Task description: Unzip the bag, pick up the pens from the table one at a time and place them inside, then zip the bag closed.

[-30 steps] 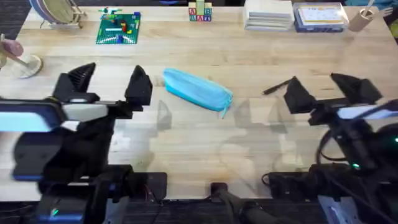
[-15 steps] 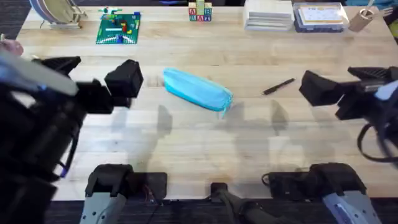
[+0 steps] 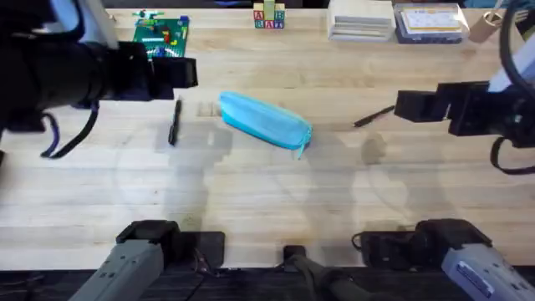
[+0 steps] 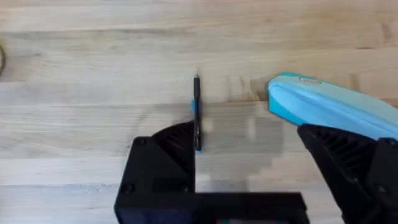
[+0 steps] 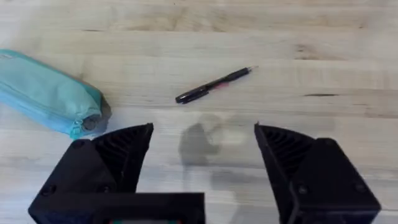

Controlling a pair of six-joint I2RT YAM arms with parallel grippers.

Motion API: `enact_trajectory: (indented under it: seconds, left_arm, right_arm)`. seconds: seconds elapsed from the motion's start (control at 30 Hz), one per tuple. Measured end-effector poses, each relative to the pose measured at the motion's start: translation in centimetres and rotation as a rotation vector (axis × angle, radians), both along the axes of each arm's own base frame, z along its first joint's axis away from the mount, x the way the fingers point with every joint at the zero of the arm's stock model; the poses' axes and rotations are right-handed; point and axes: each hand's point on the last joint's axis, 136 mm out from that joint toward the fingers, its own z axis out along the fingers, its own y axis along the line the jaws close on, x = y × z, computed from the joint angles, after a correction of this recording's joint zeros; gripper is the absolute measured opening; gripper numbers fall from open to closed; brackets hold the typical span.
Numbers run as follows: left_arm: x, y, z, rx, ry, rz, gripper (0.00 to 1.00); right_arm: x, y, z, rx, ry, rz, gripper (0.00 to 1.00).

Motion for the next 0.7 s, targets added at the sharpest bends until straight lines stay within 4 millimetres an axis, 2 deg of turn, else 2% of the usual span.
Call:
enact_trajectory:
  seconds: [0.17, 0.37, 0.5, 0.63, 0.7]
  left_arm:
    - [0.9, 0.0, -1.7, 0.001, 0.071, -0.002, 0.992]
    - [1.2, 0.1, -2.8, 0.015, 0.111, -0.013, 0.992]
    - [1.4, 0.1, -2.8, 0.017, 0.110, -0.015, 0.992]
    - [2.5, 0.1, -2.1, 0.039, 0.061, -0.040, 0.992]
    - [2.8, -0.2, -2.0, 0.107, 0.048, -0.140, 0.991]
  right_arm:
    - [0.3, 0.0, -1.1, 0.022, 0.054, -0.024, 0.998]
    - [0.3, 0.0, -1.2, 0.031, 0.061, -0.034, 0.998]
    - [0.3, 0.0, -1.2, 0.032, 0.061, -0.036, 0.998]
    - [0.3, 0.0, -1.2, 0.032, 0.062, -0.036, 0.998]
    - [0.3, 0.0, -1.2, 0.032, 0.061, -0.036, 0.998]
